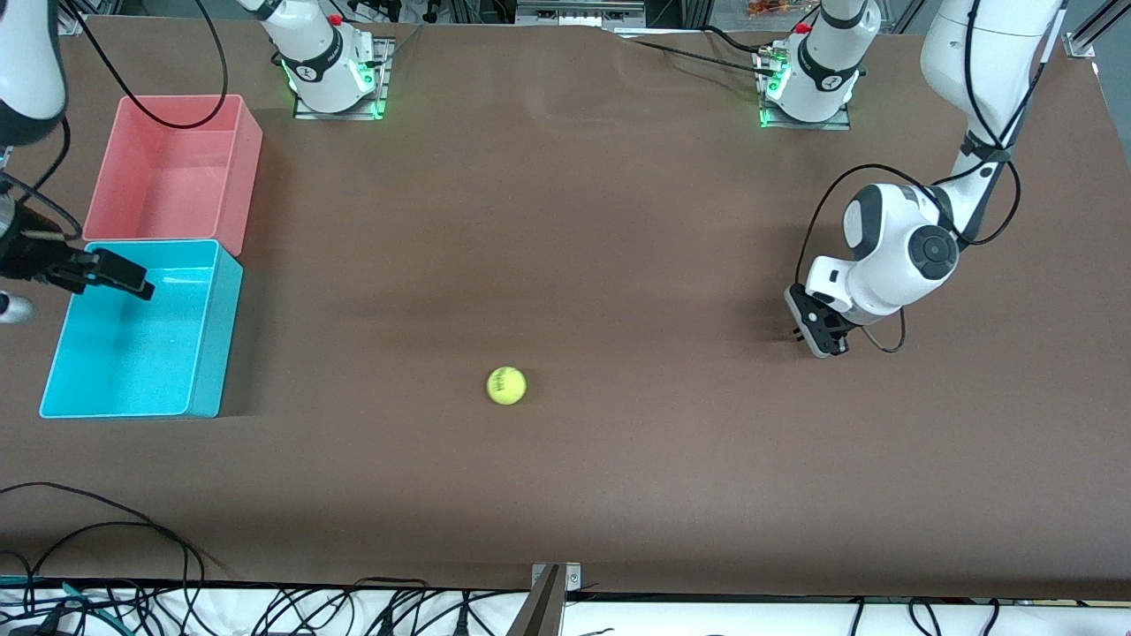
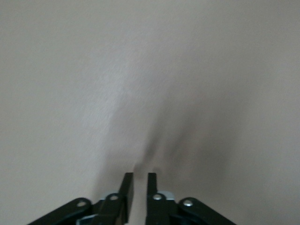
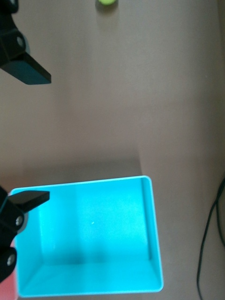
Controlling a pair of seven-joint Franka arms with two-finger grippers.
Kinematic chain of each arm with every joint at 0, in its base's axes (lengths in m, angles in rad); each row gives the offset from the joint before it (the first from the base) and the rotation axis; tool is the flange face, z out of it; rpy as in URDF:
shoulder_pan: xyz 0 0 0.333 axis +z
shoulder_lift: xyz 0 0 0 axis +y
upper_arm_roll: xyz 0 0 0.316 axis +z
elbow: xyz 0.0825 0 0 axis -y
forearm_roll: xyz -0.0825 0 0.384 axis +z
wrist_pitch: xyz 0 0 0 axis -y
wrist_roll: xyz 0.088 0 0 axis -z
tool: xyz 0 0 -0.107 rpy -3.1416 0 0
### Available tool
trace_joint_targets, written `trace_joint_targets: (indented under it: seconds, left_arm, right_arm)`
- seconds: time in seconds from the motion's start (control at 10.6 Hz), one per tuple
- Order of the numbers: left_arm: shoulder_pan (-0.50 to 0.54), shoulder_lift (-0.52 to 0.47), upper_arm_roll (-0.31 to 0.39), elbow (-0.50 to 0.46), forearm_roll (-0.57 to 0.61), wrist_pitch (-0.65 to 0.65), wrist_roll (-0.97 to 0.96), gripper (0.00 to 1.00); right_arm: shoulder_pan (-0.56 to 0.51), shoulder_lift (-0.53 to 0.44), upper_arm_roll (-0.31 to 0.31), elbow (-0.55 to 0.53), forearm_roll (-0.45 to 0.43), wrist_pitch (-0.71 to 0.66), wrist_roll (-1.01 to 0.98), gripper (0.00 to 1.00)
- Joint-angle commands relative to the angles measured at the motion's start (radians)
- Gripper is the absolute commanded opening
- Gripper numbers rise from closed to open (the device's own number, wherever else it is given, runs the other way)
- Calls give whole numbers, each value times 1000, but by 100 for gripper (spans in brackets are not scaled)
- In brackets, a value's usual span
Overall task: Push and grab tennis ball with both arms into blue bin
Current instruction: 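Reach the right gripper toward the ball while the left gripper withdraws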
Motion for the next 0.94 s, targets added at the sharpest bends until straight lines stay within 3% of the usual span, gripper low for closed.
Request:
trace_joint_targets:
  seconds: [0.0, 0.09, 0.28, 0.38, 0.56, 0.66, 0.85]
  left_arm:
    - [2, -68, 24, -16, -26, -43, 15, 100]
    - [5, -104, 30, -42, -26, -46, 15, 100]
    - [34, -250, 32, -74, -26, -122, 13, 100]
    - [34, -310, 31, -74, -26, -153, 13, 100]
    - [36, -335, 31, -82, -26, -156, 12, 100]
    - [41, -353, 31, -82, -26, -156, 10, 100]
    - [53, -401, 32, -82, -26, -159, 10, 100]
  right_arm:
    - [22, 131, 15, 20, 22, 151, -10, 100]
    - [22, 195, 21, 20, 39, 212, -12, 100]
    - [23, 286, 55, 20, 157, 309, -16, 100]
    - [22, 315, 59, 22, 163, 320, -30, 100]
    - [22, 396, 73, 22, 183, 404, -96, 100]
    - [7, 450, 88, 29, 229, 491, -233, 100]
    - [-6, 557, 89, 77, 574, 581, -553, 100]
